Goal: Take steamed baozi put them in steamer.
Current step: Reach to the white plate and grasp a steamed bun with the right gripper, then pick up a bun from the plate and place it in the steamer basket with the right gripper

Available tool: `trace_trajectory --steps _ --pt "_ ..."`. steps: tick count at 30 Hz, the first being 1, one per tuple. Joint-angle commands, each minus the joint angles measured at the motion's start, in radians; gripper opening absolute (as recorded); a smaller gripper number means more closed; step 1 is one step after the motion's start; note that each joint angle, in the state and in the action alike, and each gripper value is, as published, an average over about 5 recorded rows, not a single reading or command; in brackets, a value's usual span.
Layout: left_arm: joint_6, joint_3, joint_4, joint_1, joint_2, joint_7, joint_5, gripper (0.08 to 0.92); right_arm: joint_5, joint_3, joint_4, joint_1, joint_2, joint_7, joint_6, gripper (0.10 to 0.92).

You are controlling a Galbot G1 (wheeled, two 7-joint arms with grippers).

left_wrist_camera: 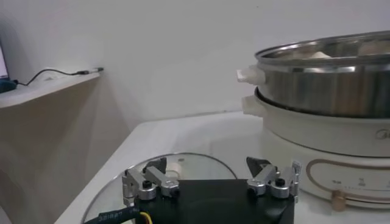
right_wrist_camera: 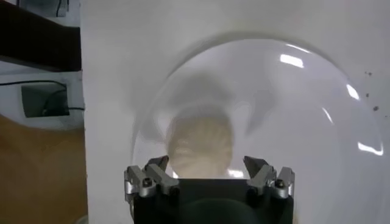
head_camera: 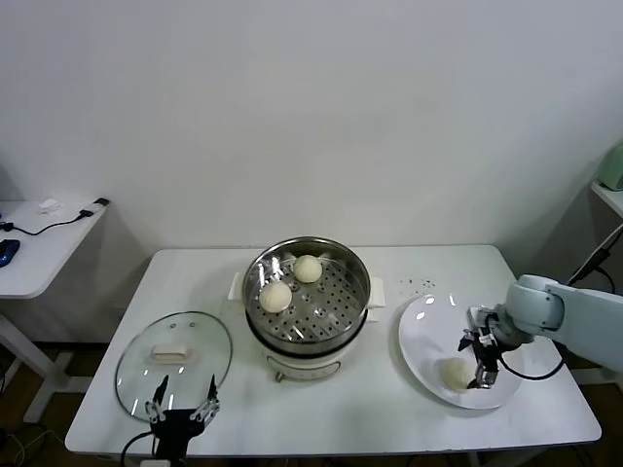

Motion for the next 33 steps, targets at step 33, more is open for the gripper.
trace_trajectory --steps 33 --pt "-0.008 0.035 -0.035 0.02 0.006 -0.003 0.028 0.823 0.071 -0.002 -0.119 0.615 0.224 -0.371 0.543 0.662"
